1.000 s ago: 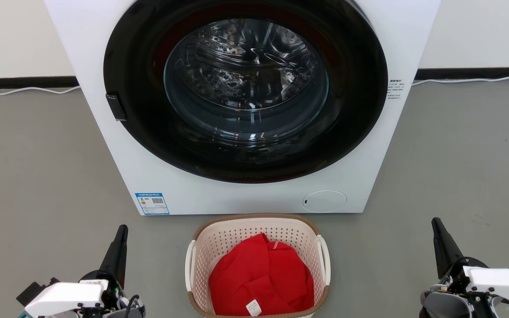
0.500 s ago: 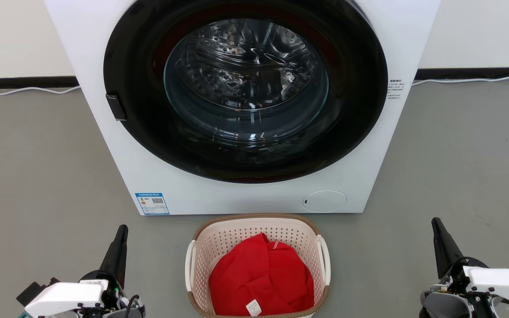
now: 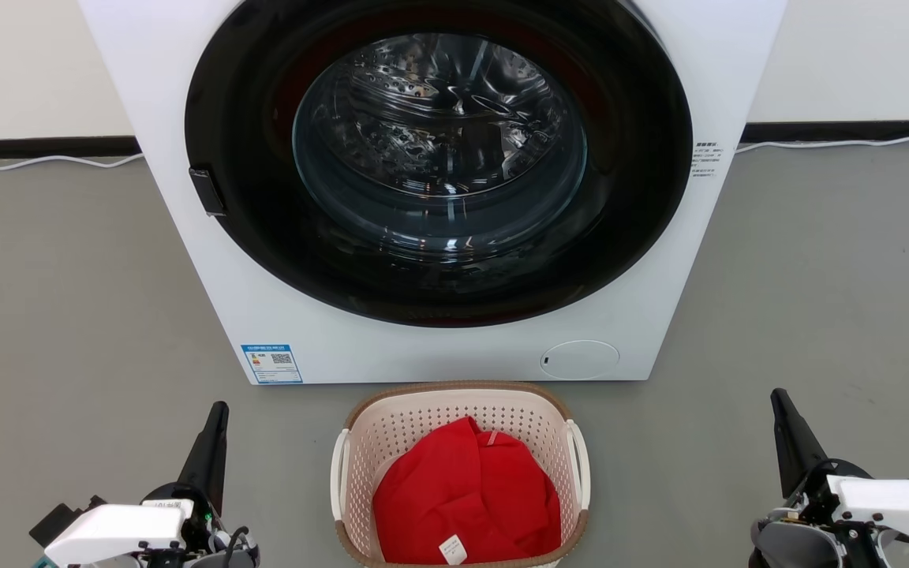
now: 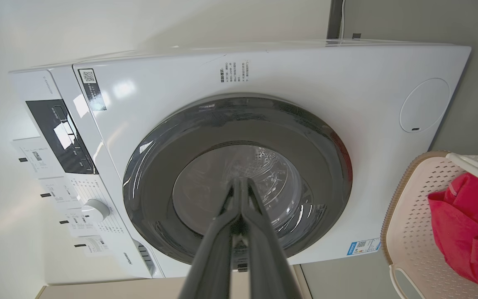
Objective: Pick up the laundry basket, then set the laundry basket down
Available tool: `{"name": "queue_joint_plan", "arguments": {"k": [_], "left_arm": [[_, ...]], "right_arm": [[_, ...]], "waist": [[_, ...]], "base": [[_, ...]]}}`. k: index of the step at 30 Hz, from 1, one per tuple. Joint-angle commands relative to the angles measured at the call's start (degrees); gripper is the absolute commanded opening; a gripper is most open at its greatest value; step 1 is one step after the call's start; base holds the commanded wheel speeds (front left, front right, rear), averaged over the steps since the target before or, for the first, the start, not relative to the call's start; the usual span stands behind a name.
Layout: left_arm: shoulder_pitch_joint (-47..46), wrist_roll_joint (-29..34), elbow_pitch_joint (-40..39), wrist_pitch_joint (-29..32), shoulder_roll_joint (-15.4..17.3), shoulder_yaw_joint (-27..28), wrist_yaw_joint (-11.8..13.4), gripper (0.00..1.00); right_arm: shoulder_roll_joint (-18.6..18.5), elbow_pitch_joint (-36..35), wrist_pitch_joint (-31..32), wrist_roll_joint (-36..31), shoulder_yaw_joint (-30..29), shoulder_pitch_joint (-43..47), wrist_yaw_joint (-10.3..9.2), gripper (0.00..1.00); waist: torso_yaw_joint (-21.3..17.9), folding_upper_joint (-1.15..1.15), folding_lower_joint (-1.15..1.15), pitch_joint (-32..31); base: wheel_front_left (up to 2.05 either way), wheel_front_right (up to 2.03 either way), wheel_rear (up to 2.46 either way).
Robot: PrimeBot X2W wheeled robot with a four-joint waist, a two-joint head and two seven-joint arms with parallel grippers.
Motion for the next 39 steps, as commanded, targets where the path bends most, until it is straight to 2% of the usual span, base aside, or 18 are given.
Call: {"name": "queue_joint_plan", "arguments": {"k": [1, 2, 7, 12, 16, 24, 39], "left_arm": [[-3.1, 0.1, -1.3, 0.4, 0.6, 1.7, -0.4, 0.00], [0.0, 0.0, 0.0, 0.0, 0.0, 0.0, 0.0, 1.00], [1.1, -0.2, 1.5, -0.2, -0.3, 0.1, 0.0, 1.00], [1.1, -0.8, 0.9, -0.3, -0.3, 0.5, 0.0, 1.00], [1.3, -1.0, 0.2, -0.4, -0.3, 0.8, 0.0, 1.00], [1.4, 0.2, -1.7, -1.0, -0.2, 1.0, 0.0, 1.00], [1.9, 5.4, -4.4, -4.9, 2.2, -1.3, -0.1, 1.00]], "right_arm": [[-0.2, -1.5, 0.6, -0.5, 1.1, -2.4, 0.42, 0.00], [0.0, 0.0, 0.0, 0.0, 0.0, 0.0, 0.00, 1.00], [0.2, 1.1, -0.4, 0.0, 0.7, 1.1, -0.02, 1.00], [0.2, 0.1, -1.2, 0.2, 1.6, 1.2, -0.01, 1.00], [0.2, -0.7, -1.9, 0.3, 2.1, 1.3, 0.01, 1.00], [0.2, -2.4, -3.2, -0.6, 3.3, 1.3, 0.04, 1.00], [0.1, -5.4, -5.6, -7.8, 5.7, 1.2, 0.09, 1.00]], "waist": [[0.0, 0.00, 0.00, 0.0], [0.0, 0.00, 0.00, 0.0], [0.0, 0.00, 0.00, 0.0], [0.0, 0.00, 0.12, -0.1], [0.0, 0.00, 0.01, 0.0], [0.0, 0.00, 0.00, 0.1], [-0.2, 0.00, 0.00, 0.1]], "base": [[0.00, 0.00, 0.00], [0.00, 0.00, 0.00], [0.00, 0.00, 0.00], [0.00, 0.00, 0.00], [0.00, 0.00, 0.00], [0.00, 0.00, 0.00], [0.00, 0.00, 0.00]]}}
